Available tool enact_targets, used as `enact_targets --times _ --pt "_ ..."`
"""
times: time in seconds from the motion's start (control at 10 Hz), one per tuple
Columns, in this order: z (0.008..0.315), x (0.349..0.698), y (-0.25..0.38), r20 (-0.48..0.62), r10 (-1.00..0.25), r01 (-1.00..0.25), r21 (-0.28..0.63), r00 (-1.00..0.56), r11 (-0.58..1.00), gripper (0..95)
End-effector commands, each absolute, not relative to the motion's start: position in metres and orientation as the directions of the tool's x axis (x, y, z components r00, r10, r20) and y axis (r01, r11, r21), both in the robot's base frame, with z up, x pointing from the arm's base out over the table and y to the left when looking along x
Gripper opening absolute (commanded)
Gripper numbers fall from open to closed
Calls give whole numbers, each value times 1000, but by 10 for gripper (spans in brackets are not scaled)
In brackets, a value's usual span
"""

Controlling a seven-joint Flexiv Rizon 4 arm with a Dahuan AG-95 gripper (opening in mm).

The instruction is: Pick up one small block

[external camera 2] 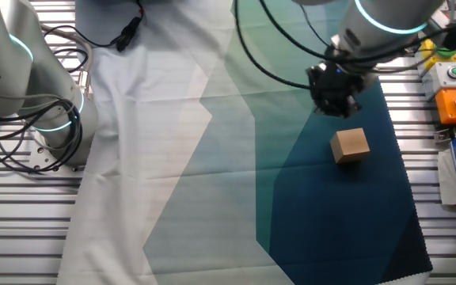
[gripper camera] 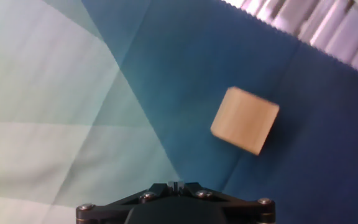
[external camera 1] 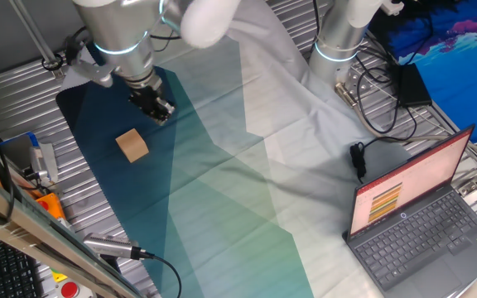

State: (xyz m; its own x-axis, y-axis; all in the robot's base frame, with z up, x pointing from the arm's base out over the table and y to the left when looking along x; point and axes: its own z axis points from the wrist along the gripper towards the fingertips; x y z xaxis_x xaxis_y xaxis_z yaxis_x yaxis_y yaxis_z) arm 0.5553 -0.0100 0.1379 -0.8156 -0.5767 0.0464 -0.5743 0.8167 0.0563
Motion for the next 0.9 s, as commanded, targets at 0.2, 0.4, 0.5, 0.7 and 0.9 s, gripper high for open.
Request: enact_targets --times 0.2,0.4,0.5,0.7,0.9 --pt "130 566 -30 53 -610 -605 90 -790 791 0" --pt "127 573 -47 59 -620 -612 118 -782 782 0" --pt "126 577 -52 64 -621 -612 120 -781 782 0" --pt "124 587 -55 69 -624 -615 121 -778 779 0" --pt "121 597 -54 73 -621 -611 118 -781 782 0"
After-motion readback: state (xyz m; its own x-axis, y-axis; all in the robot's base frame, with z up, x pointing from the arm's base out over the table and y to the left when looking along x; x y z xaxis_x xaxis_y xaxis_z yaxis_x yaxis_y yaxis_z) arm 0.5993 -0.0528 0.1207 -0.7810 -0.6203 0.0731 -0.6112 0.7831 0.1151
